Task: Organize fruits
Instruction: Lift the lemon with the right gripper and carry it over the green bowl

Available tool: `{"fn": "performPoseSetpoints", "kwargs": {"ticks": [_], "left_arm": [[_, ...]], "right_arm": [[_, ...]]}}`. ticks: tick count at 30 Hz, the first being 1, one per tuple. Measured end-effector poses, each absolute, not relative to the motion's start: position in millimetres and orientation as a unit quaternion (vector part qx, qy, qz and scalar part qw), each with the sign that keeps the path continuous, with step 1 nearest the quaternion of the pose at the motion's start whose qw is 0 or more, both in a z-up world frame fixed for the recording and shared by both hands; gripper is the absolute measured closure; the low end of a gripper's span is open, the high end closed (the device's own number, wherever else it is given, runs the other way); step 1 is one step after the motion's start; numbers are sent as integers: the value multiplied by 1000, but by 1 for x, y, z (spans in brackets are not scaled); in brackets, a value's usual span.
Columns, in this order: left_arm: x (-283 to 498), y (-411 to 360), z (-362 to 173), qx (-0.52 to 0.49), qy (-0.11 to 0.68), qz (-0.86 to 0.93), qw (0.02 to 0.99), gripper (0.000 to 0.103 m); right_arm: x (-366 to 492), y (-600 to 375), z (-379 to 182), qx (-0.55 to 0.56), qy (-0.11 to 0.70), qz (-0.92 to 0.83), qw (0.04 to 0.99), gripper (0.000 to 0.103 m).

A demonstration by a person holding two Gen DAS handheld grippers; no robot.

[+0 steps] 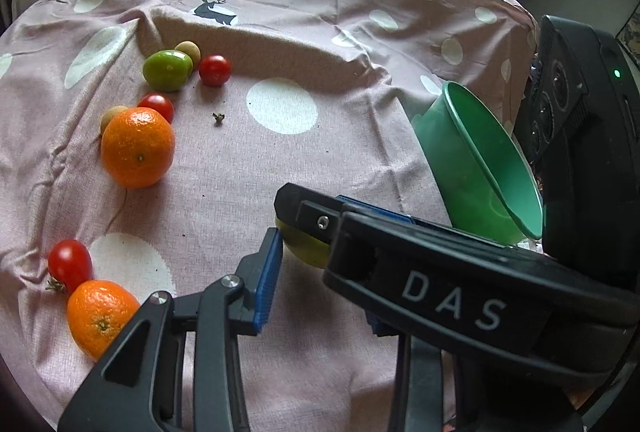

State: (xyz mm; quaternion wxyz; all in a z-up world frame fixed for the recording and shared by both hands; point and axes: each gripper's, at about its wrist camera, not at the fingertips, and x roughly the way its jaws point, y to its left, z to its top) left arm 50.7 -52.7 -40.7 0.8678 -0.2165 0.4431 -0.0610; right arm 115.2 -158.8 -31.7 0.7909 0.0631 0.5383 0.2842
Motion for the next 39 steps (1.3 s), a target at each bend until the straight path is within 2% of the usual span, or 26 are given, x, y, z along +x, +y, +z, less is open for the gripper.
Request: {"fn": "performPoseSetpoints", "kwargs": {"ticks": [22,39], "left_arm": [[54,-128,52,-45,331,-124,934,69],[79,-219,53,8,317,-214,924,70]], "right_arm": [[99,-239,50,155,396,276,862,62],[102,-334,47,247,361,186,880,62]]}}
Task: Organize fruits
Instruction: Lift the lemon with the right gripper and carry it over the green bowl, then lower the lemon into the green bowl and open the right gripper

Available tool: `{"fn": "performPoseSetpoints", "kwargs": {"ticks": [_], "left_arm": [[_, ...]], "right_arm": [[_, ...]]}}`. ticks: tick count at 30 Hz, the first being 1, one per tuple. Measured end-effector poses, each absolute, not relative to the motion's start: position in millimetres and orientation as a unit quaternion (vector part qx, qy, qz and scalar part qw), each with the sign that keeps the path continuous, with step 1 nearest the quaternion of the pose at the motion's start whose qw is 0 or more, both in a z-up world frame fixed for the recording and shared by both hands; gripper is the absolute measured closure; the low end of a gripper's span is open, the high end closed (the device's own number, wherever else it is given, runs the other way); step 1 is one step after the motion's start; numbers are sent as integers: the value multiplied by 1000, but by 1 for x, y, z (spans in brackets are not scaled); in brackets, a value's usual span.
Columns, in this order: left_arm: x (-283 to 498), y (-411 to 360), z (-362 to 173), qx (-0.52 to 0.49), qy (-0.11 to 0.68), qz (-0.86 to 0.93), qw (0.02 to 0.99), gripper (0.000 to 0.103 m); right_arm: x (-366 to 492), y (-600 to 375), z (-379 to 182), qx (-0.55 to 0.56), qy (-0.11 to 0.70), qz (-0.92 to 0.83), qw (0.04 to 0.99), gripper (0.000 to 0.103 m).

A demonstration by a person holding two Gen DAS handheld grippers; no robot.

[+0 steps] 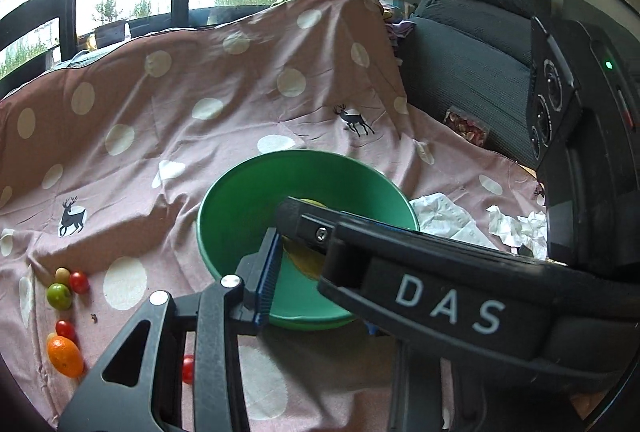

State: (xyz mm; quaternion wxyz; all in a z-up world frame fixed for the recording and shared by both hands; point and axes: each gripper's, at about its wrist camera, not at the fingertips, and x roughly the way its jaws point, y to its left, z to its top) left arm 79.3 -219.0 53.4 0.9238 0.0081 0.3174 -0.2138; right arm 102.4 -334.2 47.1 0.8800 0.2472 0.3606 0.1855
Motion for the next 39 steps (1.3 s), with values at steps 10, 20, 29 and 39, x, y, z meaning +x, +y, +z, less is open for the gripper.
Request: {"fn": "performPoseSetpoints", "kwargs": {"ticks": [10,20,29,39], "left_arm": [[96,-246,41,8,332,-255,908,70],[105,-255,28,-7,352,-275,895,71],[108,-254,19,-25,361,-283,888,71],[110,-253,14,-30,367,-287,884,71]], "right_arm": [[108,-366,31,280,370,138,875,62],[112,-380,20,286,387,106,871,63],[114,-380,14,278,400,91,869,63],[116,-380,11,276,407,84,867,63]]}}
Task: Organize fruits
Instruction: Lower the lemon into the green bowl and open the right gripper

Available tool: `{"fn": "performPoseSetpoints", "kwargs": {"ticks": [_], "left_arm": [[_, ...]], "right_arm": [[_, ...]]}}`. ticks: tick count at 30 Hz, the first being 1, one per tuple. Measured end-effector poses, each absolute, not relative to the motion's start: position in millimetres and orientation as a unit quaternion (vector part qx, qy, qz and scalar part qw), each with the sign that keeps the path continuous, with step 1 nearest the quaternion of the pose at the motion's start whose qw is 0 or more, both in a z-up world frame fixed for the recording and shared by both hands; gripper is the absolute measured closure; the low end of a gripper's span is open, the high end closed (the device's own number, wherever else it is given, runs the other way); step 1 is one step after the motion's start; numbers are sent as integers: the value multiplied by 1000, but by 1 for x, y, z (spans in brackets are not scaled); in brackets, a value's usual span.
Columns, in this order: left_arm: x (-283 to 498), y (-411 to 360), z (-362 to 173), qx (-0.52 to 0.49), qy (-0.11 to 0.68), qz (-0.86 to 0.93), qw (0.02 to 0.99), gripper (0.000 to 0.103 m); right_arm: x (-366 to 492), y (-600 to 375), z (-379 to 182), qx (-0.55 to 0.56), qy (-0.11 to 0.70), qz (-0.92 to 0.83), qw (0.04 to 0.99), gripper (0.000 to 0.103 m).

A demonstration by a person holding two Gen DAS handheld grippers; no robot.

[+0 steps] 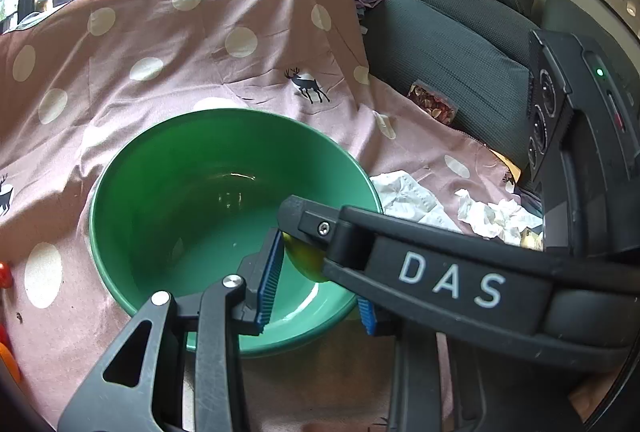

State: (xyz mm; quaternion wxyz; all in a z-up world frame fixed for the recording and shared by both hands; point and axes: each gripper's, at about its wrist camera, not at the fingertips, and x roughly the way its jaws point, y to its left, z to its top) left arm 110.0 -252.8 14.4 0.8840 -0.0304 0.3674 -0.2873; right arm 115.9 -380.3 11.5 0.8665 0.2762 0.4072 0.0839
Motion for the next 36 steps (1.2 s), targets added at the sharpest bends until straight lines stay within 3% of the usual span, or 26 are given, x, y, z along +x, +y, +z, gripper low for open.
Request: {"fn": "performPoseSetpoints", "kwargs": {"ticks": [36], "left_arm": [[119,-251,2,-50,386,-297,872,71]], "right_arm": [[120,-376,6,267,429,62,861,63]]}}
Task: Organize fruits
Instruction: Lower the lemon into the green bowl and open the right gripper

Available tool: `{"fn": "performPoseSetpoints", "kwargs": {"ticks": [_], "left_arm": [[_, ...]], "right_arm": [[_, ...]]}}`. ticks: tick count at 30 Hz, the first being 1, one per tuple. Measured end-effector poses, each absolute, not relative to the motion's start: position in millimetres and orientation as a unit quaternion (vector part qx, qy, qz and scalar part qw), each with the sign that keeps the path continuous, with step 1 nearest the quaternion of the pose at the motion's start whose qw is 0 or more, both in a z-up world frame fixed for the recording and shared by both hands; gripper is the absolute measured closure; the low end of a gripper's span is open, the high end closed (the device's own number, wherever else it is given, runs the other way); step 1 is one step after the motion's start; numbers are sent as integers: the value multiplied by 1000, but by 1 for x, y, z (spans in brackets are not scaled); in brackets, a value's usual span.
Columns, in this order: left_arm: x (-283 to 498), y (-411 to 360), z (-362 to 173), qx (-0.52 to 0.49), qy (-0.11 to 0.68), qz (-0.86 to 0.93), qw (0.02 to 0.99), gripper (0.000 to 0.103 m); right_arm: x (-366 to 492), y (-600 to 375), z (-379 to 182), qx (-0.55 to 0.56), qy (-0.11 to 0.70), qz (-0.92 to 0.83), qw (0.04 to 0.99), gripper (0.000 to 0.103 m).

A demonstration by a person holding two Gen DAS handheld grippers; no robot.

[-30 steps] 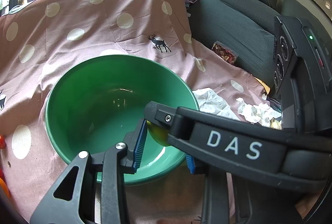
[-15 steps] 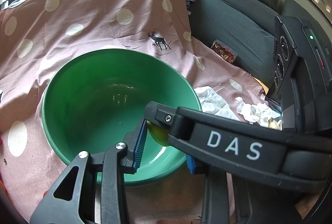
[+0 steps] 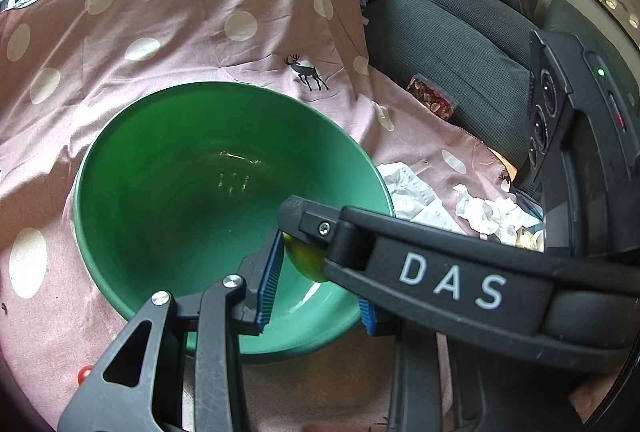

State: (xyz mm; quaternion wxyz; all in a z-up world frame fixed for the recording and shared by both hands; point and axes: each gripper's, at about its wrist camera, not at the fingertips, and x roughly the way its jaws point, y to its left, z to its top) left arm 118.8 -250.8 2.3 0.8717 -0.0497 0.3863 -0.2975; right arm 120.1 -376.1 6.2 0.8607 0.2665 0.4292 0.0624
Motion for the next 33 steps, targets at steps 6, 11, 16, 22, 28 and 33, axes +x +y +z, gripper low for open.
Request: {"fn": "performPoseSetpoints", "kwargs": {"ticks": [6,11,16,22,28,33], "left_arm": [[119,-251,1,-51,388,-299,870,71],[120,-252,0,-52,389,-300,869,71],[120,-253,0,-53,390,-300,869,71],[120,-253,-1,-55,390,-301,868,71],[118,-253,-1,-58,392,-298,869,71],[113,-249,4,-59,384,-294,874,68]], "right_arm": [[120,-376,6,265,430,58,861,63],[120,-377,5,264,432,56,861,63],[120,-376,5,263,432,56,861,63],[120,-376,6,262,433,54,861,63],[120,-377,5,263,431,54,862,63],[116,-376,10,265,416,61,868,63]]}}
